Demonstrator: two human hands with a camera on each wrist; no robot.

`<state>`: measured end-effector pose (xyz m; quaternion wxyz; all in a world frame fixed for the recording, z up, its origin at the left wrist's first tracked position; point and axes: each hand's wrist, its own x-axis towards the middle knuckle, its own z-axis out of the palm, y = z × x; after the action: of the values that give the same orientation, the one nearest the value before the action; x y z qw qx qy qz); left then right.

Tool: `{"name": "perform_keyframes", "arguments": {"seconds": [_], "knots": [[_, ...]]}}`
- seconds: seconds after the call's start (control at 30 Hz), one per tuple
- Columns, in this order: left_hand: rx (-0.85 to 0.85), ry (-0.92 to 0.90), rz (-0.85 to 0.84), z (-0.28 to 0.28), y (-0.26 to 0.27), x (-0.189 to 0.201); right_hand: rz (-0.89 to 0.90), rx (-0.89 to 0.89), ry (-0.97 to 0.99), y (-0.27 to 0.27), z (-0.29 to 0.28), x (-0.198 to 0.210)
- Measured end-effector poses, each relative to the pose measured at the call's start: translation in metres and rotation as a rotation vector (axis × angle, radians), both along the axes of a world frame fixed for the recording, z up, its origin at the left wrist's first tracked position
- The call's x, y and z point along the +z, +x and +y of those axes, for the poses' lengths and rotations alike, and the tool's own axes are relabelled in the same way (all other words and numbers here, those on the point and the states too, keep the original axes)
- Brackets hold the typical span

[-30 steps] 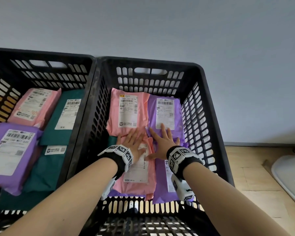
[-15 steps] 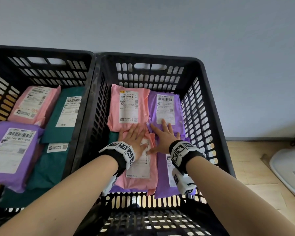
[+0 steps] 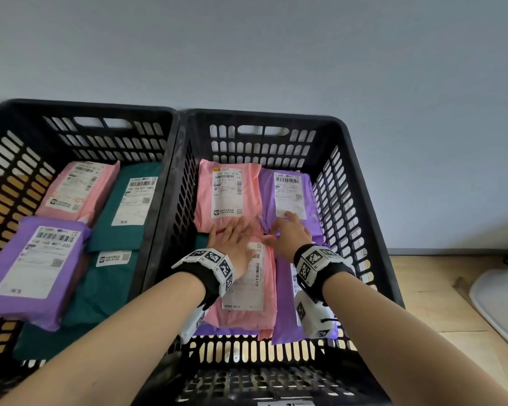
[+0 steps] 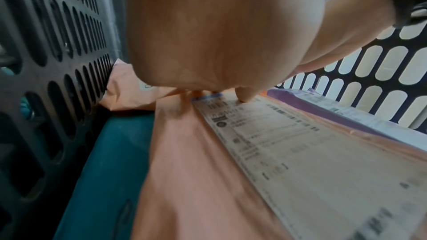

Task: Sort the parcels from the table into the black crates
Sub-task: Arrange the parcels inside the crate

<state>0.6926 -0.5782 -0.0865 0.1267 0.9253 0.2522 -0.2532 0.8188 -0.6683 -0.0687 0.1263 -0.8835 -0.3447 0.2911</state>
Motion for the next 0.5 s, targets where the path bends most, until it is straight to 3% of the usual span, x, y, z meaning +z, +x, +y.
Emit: {"name": "perform_keyframes", "arguments": {"seconds": [0.4, 0.5], "knots": [[0.045, -0.019, -0.073, 0.002, 0.009, -0.002, -0.041, -0.051, 0.082, 0.001, 0.008, -0.005], [0.041, -0.012, -0.054, 0.001, 0.009, -0.008, -0.049, 0.027, 0.079, 0.001, 0.006, -0.014]]}}
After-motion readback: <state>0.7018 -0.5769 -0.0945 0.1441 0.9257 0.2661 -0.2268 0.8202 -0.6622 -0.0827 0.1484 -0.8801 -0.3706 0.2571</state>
